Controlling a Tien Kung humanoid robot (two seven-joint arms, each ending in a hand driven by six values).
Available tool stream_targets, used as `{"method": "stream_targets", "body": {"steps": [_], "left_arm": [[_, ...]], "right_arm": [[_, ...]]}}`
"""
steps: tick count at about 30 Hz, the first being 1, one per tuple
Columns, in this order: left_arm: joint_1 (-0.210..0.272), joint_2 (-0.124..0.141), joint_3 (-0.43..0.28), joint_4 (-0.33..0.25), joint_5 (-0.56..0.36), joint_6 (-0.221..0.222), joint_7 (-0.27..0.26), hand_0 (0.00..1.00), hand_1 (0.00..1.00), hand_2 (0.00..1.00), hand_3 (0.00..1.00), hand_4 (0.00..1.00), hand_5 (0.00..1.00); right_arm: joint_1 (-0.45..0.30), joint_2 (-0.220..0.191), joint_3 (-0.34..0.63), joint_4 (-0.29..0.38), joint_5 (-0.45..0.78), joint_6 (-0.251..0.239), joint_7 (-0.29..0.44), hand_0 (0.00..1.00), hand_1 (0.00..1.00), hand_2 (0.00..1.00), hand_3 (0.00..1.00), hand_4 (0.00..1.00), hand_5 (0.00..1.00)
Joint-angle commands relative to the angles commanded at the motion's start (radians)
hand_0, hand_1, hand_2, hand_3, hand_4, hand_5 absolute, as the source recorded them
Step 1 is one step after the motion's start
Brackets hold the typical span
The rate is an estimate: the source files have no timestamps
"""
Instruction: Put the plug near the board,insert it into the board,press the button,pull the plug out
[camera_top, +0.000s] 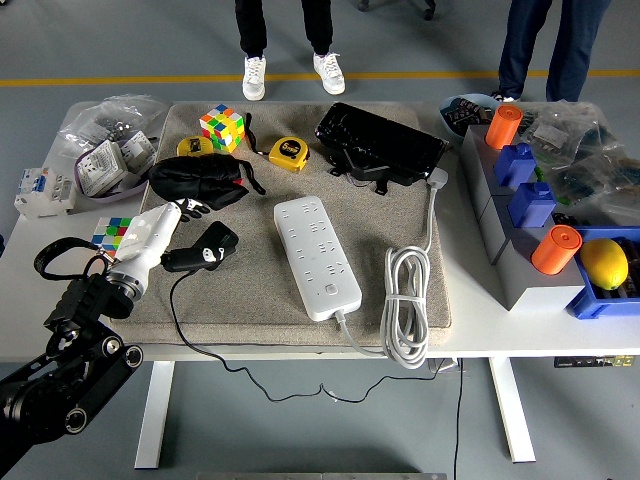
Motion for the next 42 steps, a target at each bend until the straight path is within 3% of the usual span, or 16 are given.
{"method": "stream_targets", "body": {"steps": [12, 13, 18, 19, 24, 25, 30, 31, 42], "left_arm": [[-0.011, -0.021, 0.012, 0.03, -0.006, -0.008, 0.024, 0.637, 0.65, 0.678, 0.719, 0.998, 0.563], [-0.013, -0.022, 0.013, 0.033, -0.009, -0.009, 0.025, 0.512, 0.595, 0.623, 0.699, 0.998, 0.538], [-0.021, -0.027, 0.027, 0.047, -0.015, -0.003, 0.028, 0.512, 0.595, 0.623, 0.699, 0.998, 0.538], [-0.022, -0.028, 0.029, 0.048, -0.012, -0.002, 0.028, 0.418, 0.518, 0.536, 0.627, 0.947, 0.418], [-0.027, -0.029, 0.039, 0.052, -0.019, 0.011, 0.024, 0.418, 0.518, 0.536, 0.627, 0.947, 0.418], [-0.027, -0.029, 0.041, 0.053, -0.021, 0.013, 0.023, 0.34, 0.432, 0.468, 0.56, 0.892, 0.31], [-0.03, -0.03, 0.051, 0.06, -0.012, 0.032, 0.017, 0.34, 0.432, 0.468, 0.56, 0.892, 0.31], [-0.03, -0.03, 0.053, 0.061, -0.012, 0.037, 0.015, 0.296, 0.395, 0.437, 0.532, 0.82, 0.18], [-0.034, -0.029, 0.065, 0.064, -0.02, 0.078, -0.006, 0.253, 0.363, 0.387, 0.53, 0.802, 0.124]], "right_arm": [[-0.001, -0.001, -0.002, 0.001, 0.0, 0.0, 0.001, 0.605, 0.619, 0.559, 0.547, 0.807, 0.321], [-0.001, -0.001, -0.002, 0.0, 0.0, 0.0, 0.001, 0.605, 0.619, 0.558, 0.547, 0.808, 0.322], [0.0, -0.001, 0.0, 0.001, -0.001, 0.0, 0.002, 0.605, 0.619, 0.558, 0.547, 0.808, 0.322], [0.001, -0.001, 0.0, 0.001, -0.001, 0.0, 0.002, 0.601, 0.62, 0.558, 0.547, 0.808, 0.322], [0.002, -0.003, -0.002, 0.001, 0.0, 0.0, 0.003, 0.601, 0.62, 0.558, 0.547, 0.808, 0.322], [0.002, -0.003, -0.002, 0.001, 0.0, 0.0, 0.003, 0.604, 0.619, 0.558, 0.548, 0.807, 0.321], [0.002, -0.004, -0.005, 0.001, 0.0, 0.0, 0.003, 0.604, 0.619, 0.558, 0.548, 0.807, 0.321], [0.001, -0.005, -0.006, 0.001, 0.0, 0.0, 0.003, 0.604, 0.618, 0.558, 0.547, 0.806, 0.321], [0.001, -0.008, -0.005, 0.003, -0.003, -0.001, 0.006, 0.603, 0.616, 0.558, 0.547, 0.805, 0.322]]}}
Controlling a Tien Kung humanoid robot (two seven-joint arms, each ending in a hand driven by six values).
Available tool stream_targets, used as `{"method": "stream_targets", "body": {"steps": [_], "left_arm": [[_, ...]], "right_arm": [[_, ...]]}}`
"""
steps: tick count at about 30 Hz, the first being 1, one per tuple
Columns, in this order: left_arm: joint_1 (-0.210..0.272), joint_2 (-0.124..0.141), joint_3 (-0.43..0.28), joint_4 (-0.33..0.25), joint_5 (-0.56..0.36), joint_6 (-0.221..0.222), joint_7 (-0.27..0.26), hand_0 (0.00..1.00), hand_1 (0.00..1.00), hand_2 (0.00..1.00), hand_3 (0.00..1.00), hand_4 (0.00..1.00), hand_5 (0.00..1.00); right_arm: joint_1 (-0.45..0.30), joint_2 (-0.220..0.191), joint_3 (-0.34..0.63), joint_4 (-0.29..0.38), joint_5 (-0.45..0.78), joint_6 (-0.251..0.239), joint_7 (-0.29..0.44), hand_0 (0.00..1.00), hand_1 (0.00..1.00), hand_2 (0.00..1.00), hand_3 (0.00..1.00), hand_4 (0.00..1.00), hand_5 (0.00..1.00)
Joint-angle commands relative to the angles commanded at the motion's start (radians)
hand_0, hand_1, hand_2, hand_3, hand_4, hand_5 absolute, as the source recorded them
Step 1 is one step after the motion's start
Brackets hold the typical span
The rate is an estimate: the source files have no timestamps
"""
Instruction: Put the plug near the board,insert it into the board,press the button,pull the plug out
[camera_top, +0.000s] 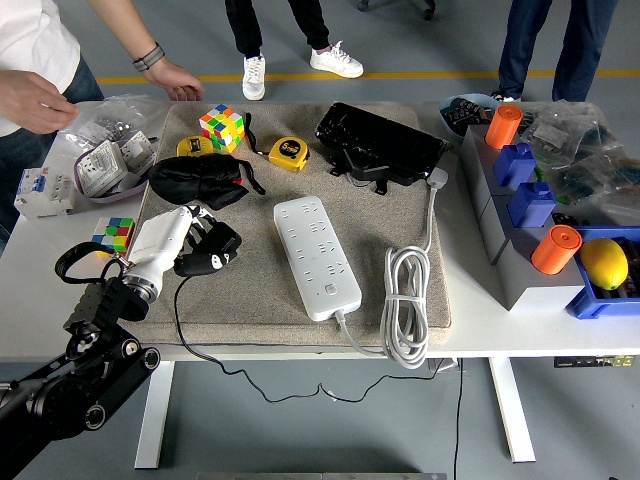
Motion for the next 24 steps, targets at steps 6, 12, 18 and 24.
{"method": "stream_targets", "body": {"steps": [6, 12, 18, 24], "left_arm": [[0.002, 0.007, 0.0, -0.025, -0.034, 0.0, -0.035, 0.234, 0.332, 0.327, 0.527, 0.775, 0.086], [-0.026, 0.046, 0.058, -0.071, -0.158, -0.009, -0.105, 0.229, 0.322, 0.322, 0.523, 0.761, 0.069], [-0.082, 0.09, 0.166, -0.101, -0.258, -0.038, -0.217, 0.218, 0.314, 0.321, 0.518, 0.76, 0.071], [-0.13, 0.099, 0.248, -0.099, -0.277, -0.047, -0.252, 0.217, 0.306, 0.317, 0.518, 0.761, 0.068]], "right_arm": [[-0.003, 0.001, 0.001, 0.0, 0.0, -0.001, 0.002, 0.603, 0.616, 0.557, 0.546, 0.805, 0.321], [-0.002, 0.002, 0.001, -0.001, 0.0, -0.001, 0.003, 0.603, 0.615, 0.557, 0.546, 0.803, 0.32], [-0.001, 0.003, 0.009, -0.001, 0.0, 0.0, 0.004, 0.603, 0.615, 0.557, 0.546, 0.802, 0.318], [0.0, 0.004, 0.009, -0.001, 0.001, 0.001, 0.004, 0.603, 0.615, 0.556, 0.547, 0.8, 0.314]]}}
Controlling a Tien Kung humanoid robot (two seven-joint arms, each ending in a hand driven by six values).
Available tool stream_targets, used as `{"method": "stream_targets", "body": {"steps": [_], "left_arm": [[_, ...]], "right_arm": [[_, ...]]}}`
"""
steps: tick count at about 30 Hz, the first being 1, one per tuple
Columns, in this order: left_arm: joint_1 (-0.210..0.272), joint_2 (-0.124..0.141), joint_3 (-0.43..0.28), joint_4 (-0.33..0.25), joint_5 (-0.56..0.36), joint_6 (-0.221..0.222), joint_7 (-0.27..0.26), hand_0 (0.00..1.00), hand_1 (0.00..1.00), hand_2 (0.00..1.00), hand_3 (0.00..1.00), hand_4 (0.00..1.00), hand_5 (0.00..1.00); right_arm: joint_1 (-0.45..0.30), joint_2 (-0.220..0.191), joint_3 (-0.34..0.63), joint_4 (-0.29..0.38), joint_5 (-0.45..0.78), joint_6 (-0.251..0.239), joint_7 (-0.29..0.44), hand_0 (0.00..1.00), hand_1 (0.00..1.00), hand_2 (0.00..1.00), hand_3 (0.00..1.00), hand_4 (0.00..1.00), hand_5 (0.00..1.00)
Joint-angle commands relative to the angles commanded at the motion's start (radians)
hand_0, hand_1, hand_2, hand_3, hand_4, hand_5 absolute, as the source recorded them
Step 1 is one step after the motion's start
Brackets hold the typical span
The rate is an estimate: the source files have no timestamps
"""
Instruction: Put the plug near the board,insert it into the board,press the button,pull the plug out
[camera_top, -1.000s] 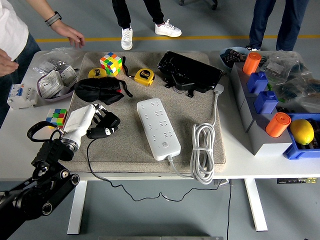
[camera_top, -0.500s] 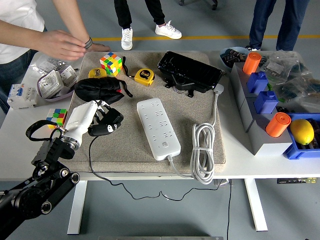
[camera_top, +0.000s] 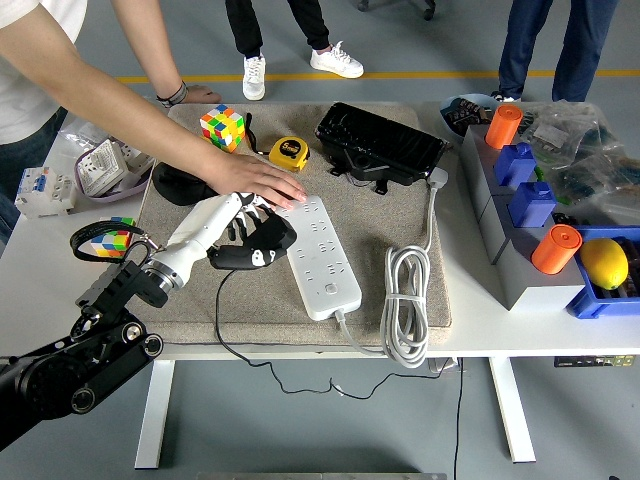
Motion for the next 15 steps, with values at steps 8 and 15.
{"method": "stream_targets", "body": {"steps": [8, 15], "left_arm": [[-0.061, -0.015, 0.057, 0.045, 0.016, 0.004, -0.036, 0.222, 0.305, 0.32, 0.521, 0.772, 0.071], [-0.104, -0.03, 0.102, 0.095, 0.02, 0.002, -0.066, 0.224, 0.308, 0.323, 0.522, 0.774, 0.072]], "right_arm": [[0.001, -0.001, -0.001, 0.002, -0.001, 0.002, 0.001, 0.603, 0.613, 0.555, 0.547, 0.798, 0.311], [0.001, -0.001, 0.002, 0.002, 0.0, 0.003, 0.002, 0.603, 0.613, 0.555, 0.548, 0.798, 0.31]]}}
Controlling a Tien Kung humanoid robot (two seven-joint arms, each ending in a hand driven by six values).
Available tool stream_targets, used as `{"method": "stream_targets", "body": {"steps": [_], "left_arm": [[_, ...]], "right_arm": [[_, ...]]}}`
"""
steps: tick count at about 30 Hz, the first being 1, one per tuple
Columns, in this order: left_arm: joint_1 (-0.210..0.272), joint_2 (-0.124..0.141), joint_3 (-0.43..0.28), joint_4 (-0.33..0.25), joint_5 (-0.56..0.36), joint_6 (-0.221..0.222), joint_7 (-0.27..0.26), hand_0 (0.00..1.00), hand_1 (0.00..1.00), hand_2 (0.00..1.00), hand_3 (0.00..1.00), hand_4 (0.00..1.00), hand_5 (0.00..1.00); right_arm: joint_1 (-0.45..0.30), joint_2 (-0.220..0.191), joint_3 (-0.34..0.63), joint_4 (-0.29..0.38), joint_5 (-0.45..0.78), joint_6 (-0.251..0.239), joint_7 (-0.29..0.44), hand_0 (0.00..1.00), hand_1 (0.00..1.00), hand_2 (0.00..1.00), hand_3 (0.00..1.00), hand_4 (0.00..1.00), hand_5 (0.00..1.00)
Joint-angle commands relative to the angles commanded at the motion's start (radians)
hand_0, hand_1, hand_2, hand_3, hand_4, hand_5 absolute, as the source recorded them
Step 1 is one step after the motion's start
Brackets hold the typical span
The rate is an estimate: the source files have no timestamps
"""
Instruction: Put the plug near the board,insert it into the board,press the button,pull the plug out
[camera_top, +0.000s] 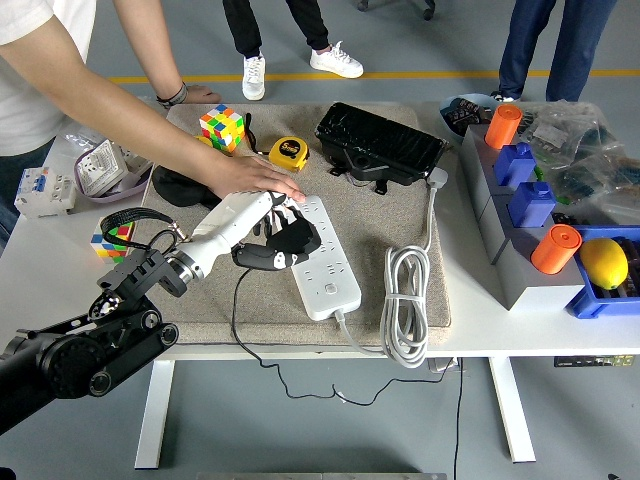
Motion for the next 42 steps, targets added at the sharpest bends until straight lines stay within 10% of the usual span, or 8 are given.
{"method": "stream_targets", "body": {"steps": [15, 42], "left_arm": [[-0.051, -0.036, 0.053, 0.103, 0.01, 0.007, -0.009, 0.23, 0.312, 0.324, 0.523, 0.775, 0.079], [-0.043, -0.013, 0.052, 0.128, 0.005, -0.008, -0.022, 0.235, 0.318, 0.329, 0.523, 0.778, 0.09]], "right_arm": [[0.001, 0.0, 0.001, 0.003, -0.002, 0.002, 0.0, 0.603, 0.613, 0.554, 0.547, 0.795, 0.308], [-0.001, -0.001, 0.011, 0.008, -0.011, 0.003, 0.001, 0.605, 0.613, 0.553, 0.548, 0.796, 0.303]]}}
